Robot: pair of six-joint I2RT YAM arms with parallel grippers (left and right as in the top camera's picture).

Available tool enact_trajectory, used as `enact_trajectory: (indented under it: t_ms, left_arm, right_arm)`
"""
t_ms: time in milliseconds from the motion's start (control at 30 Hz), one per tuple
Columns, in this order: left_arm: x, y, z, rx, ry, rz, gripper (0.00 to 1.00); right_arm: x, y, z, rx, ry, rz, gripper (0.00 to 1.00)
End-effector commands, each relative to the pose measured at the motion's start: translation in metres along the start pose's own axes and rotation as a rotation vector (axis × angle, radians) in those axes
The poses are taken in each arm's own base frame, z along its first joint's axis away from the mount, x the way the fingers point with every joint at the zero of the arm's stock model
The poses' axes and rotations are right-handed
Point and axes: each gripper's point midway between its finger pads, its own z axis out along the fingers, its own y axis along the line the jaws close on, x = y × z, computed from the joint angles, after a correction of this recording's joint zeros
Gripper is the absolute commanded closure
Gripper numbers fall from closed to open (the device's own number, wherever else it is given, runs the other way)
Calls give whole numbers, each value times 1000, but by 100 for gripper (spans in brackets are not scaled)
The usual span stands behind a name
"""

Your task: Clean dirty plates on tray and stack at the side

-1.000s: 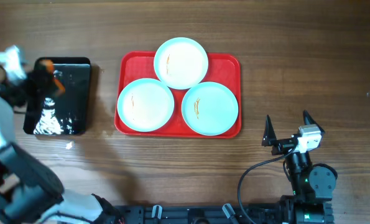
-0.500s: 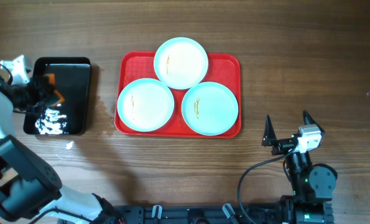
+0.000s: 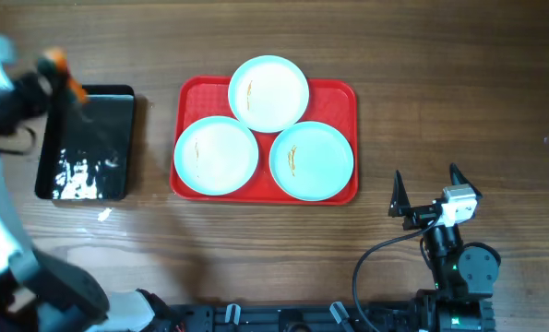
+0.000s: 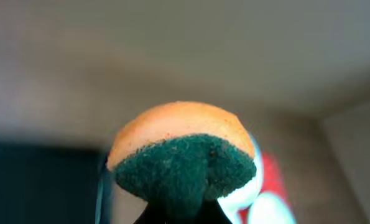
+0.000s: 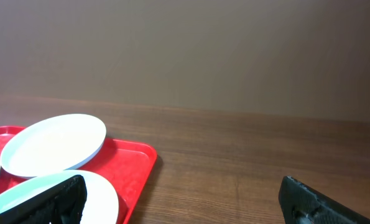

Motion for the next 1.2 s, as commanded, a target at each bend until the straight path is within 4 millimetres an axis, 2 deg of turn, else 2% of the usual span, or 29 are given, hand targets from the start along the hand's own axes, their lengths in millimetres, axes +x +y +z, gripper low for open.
enact_trajectory:
  t_ms: [0, 33, 100, 167, 233, 267, 300, 333, 367, 400, 433, 467, 500, 533, 567, 667, 700, 733, 800, 867, 933, 1033, 1100, 1133, 1167]
  left_arm:
    - [-47, -105, -54, 186, -131, 76, 96]
    - [-36, -110, -49, 164, -92, 33, 96]
    - [11, -103, -25, 35, 84, -118, 96]
    - [50, -108, -12, -44, 235, -178, 96]
    - [82, -135, -1, -13, 367, -186, 96]
    - [91, -146, 3, 7, 407, -177, 96]
    - [102, -158, 8, 29, 450, -157, 96]
    - [114, -166, 14, 18, 493, -122, 96]
    - [130, -164, 25, -47, 540, -65, 96]
    - [141, -157, 31, -120, 572, -75, 96]
    - [151, -145, 36, -210, 590, -108, 96]
    - [162, -127, 42, -318, 604, -149, 96]
    - [169, -118, 46, -355, 613, -163, 96]
    - [180, -110, 53, -361, 636, -175, 96]
    - [187, -105, 58, -366, 652, -182, 96]
    - [210, -87, 72, -383, 691, -202, 96]
    - [215, -83, 76, -384, 695, -204, 96]
    - [220, -80, 78, -386, 704, -209, 96]
    - [226, -77, 81, -388, 724, -218, 96]
    - [228, -77, 82, -388, 733, -216, 96]
    - [229, -78, 83, -386, 735, -214, 96]
    - [229, -78, 83, -386, 735, -214, 96]
    - [229, -78, 83, -386, 734, -214, 96]
    - [229, -78, 83, -386, 735, -213, 96]
    - [229, -78, 82, -387, 738, -215, 96]
  right_arm:
    - [-1, -3, 0, 14, -5, -13, 0]
    - [-1, -3, 0, 14, -5, -12, 0]
    - [-2, -3, 0, 18, -7, -21, 0]
    - [-2, -5, 0, 31, -9, -71, 0]
    - [0, -5, 0, 30, -1, -117, 0]
    - [-2, -5, 0, 30, -9, -123, 0]
    - [-13, -5, -1, 29, -50, -121, 0]
    - [-34, 19, -4, -113, -139, -2, 0]
    - [-45, 60, -16, -382, -145, 207, 0]
    - [-41, 83, -26, -535, -78, 343, 0]
    - [-44, 92, -31, -604, -23, 522, 0]
    - [-46, 90, -31, -604, 8, 664, 0]
    - [-49, 88, -30, -598, 33, 787, 0]
    - [-59, 89, -33, -622, 21, 870, 0]
    - [-75, 89, -38, -657, -25, 886, 0]
    - [-126, 92, -55, -714, -135, 793, 0]
    - [-152, 95, -60, -725, -153, 695, 0]
    - [-169, 98, -60, -730, -151, 615, 0]
    - [-204, 105, -46, -766, -74, 461, 0]
    - [-223, 110, -15, -824, 119, 416, 0]
    - [-229, 110, 24, -843, 381, 419, 0]
    - [-218, 106, 74, -650, 751, 294, 0]
    - [-229, 142, 88, -783, 821, 294, 0]
    - [-229, 153, 101, -814, 821, 304, 0]
    - [-226, 159, 117, -791, 844, 391, 0]
